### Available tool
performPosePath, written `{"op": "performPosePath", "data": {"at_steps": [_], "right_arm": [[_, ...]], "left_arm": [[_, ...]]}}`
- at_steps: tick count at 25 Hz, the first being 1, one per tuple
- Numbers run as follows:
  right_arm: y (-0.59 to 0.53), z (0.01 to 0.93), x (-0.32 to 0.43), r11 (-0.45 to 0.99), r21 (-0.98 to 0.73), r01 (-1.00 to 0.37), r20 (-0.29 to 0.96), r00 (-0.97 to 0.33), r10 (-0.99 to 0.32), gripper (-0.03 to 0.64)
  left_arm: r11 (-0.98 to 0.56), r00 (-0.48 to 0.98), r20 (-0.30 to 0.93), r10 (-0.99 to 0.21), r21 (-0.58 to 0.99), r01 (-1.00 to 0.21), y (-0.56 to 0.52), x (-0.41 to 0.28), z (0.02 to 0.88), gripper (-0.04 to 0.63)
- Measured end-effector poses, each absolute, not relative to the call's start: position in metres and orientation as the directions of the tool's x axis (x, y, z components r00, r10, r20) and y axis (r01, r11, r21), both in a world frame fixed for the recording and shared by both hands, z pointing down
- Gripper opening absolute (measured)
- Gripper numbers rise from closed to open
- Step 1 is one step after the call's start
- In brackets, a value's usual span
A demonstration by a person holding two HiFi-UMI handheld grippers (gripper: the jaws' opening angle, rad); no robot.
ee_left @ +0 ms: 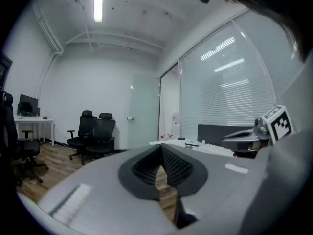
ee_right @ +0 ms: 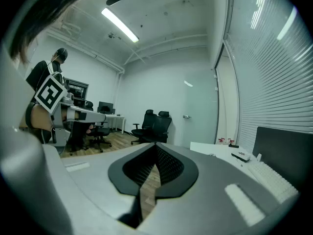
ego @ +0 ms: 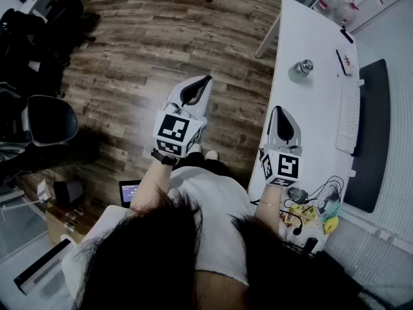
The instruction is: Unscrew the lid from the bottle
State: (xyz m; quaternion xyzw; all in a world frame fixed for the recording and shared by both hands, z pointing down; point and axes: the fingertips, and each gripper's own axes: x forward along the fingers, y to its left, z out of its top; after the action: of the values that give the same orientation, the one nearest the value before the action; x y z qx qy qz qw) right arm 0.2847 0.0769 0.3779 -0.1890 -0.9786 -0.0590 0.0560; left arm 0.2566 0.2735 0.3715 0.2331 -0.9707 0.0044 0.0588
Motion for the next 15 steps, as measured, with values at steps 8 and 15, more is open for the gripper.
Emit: {"op": "performPosePath", "data": {"at_steps": [8,15], "right_arm": [[0.091,0.372,0.271,0.923,0.059,0.381,0.111,-0.921,0.373,0.003],[0.118,0.370,0.252,0.919,0.012,0.393,0.091,-0.916,0.391,0.010]], "left_arm": [[0.902,-0.897,0.096,-0.431,0.002,-0.433,0.302,0.242,0.366,0.060],[0.882,-0.877,0.098,-0.470,0.021,-0.470,0.325,0.224,0.371,0.063]]}}
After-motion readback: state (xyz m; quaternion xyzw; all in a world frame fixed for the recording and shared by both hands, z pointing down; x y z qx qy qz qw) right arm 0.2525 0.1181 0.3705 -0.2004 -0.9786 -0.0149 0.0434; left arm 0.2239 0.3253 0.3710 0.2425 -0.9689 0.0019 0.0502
